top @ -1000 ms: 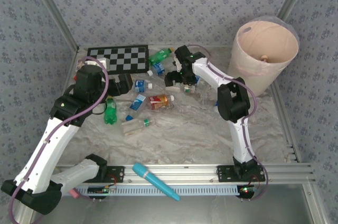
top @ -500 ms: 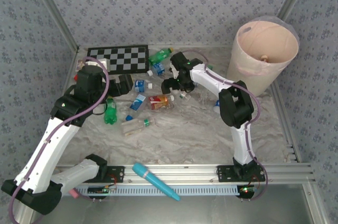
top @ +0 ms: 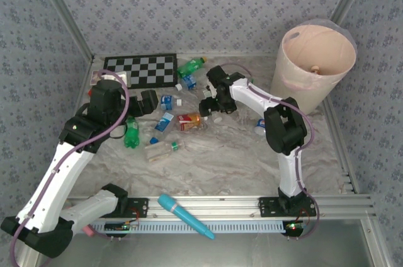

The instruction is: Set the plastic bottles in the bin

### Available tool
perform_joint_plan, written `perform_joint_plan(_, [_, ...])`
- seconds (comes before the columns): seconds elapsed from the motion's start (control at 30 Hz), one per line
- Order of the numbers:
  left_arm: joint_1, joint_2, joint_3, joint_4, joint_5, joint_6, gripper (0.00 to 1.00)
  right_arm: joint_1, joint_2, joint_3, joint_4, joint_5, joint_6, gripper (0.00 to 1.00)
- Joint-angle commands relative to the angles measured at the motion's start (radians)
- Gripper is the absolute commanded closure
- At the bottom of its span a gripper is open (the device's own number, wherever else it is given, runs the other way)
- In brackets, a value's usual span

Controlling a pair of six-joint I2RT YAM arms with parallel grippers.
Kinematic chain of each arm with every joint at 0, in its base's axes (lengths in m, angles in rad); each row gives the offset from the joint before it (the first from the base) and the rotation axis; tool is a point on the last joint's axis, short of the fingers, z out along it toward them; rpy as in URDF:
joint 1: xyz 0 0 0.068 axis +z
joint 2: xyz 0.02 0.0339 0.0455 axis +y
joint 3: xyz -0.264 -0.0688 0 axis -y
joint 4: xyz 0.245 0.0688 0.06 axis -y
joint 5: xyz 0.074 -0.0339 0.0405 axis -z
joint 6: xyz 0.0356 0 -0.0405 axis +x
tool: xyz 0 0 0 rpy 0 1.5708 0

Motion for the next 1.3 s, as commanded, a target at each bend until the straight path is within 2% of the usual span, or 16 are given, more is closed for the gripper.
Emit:
perform_joint_plan(0.0, [0.003,-0.001,0.004,0.022,0.013,0.000,0.00,-0.006,-0.027,-0.033,0.002,0.003,-0.037,0.13])
perform_joint_plan(0.1, [0.003,0.006,0.010,0.021,0.015,0.000,0.00,-0.010,-0.019,-0.055,0.017,0.004,-0.040,0.23])
perform_joint_plan(0.3, [0.003,0.008,0.010,0.018,0.014,-0.003,0.00,-0.011,0.019,-0.054,0.051,0.018,-0.049,0.34])
perform_joint_plan(0.63, [0.003,-0.001,0.013,0.006,0.011,-0.006,0.00,-0.003,0.074,-0.025,0.079,0.029,-0.041,0.41])
perform_joint_plan(0.73, [0.003,-0.003,0.013,0.004,0.011,-0.006,0.00,0.001,0.075,-0.025,0.087,0.035,-0.037,0.53])
perform_joint_plan(0.9, [0.003,-0.026,-0.004,0.037,0.039,-0.003,0.00,0.010,0.040,-0.036,0.094,0.064,-0.032,0.62])
perform_joint_plan(1.27, [0.003,-0.053,-0.021,0.125,0.112,0.000,0.00,0.016,-0.168,-0.045,0.079,0.120,0.012,0.65])
